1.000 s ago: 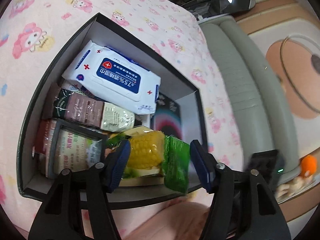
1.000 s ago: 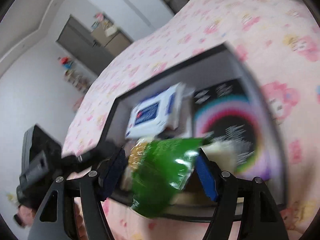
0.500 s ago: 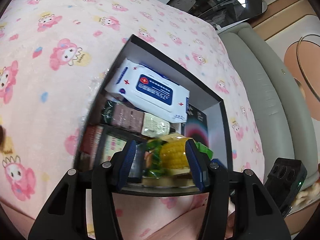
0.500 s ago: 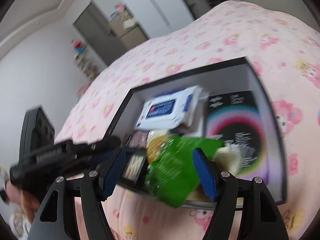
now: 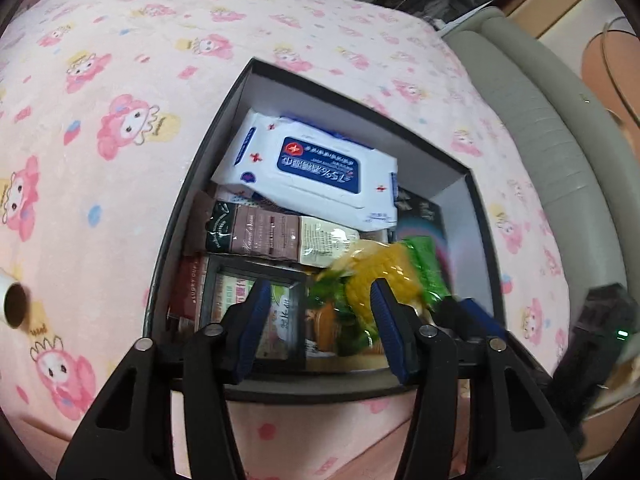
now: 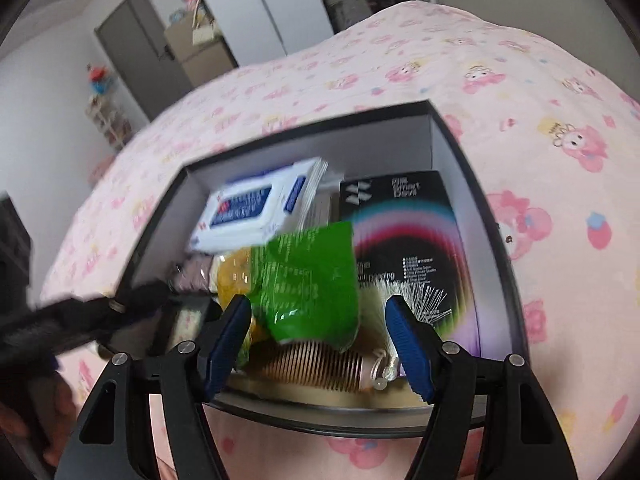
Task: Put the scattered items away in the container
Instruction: 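Lower the corn package into the box with both tools, then open both tools to release the corn package, lift away, then move both tools toward the white cardboard roll on the bed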
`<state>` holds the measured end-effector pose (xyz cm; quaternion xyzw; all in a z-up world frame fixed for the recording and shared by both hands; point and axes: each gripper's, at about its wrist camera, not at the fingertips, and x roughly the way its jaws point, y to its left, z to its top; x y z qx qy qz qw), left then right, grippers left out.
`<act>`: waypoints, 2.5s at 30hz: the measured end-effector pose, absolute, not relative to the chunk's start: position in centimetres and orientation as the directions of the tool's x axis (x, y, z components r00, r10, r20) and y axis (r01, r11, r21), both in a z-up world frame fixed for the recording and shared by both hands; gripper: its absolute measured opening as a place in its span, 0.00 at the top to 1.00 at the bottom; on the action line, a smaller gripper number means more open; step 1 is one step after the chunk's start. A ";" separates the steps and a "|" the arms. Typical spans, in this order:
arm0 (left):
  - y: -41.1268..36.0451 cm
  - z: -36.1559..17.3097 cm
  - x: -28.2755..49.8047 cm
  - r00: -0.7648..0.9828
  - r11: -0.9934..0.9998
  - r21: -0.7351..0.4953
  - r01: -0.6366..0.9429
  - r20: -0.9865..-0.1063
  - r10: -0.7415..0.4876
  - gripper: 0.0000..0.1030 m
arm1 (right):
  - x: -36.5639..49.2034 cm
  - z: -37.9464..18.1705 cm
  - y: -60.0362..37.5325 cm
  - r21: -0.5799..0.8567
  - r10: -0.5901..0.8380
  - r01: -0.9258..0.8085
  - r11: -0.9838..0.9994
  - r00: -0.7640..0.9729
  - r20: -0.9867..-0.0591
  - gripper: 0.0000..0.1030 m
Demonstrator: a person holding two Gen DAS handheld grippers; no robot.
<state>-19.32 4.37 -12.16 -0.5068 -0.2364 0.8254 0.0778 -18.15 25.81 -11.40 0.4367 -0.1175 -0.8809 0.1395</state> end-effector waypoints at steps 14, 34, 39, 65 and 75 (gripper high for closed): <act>7.9 -13.0 -20.4 -0.427 -0.858 -0.513 -0.005 -0.775 0.466 0.54 | -18.1 -10.8 27.2 0.368 -0.371 0.129 -0.921 -0.582 -0.724 0.35; 3.3 -6.6 -12.2 -0.545 -0.859 -0.505 -0.083 -0.699 0.463 0.47 | -12.2 -6.5 23.2 0.347 -0.397 0.206 -0.915 -0.614 -0.682 0.35; 1.1 -5.3 -10.0 -0.561 -0.861 -0.501 -0.080 -0.692 0.455 0.47 | -10.5 -5.4 21.2 0.344 -0.413 0.234 -0.909 -0.606 -0.679 0.35; -12.4 -4.5 -1.9 -0.662 -0.862 -0.499 0.087 -0.676 0.324 0.45 | -7.3 -3.1 6.8 0.220 -0.457 0.450 -0.866 -0.532 -0.713 0.35; -19.0 -6.9 1.2 -0.690 -0.813 -0.539 0.220 -0.675 0.261 0.45 | -7.2 -4.9 -0.4 0.206 -0.503 0.558 -0.804 -0.452 -0.736 0.35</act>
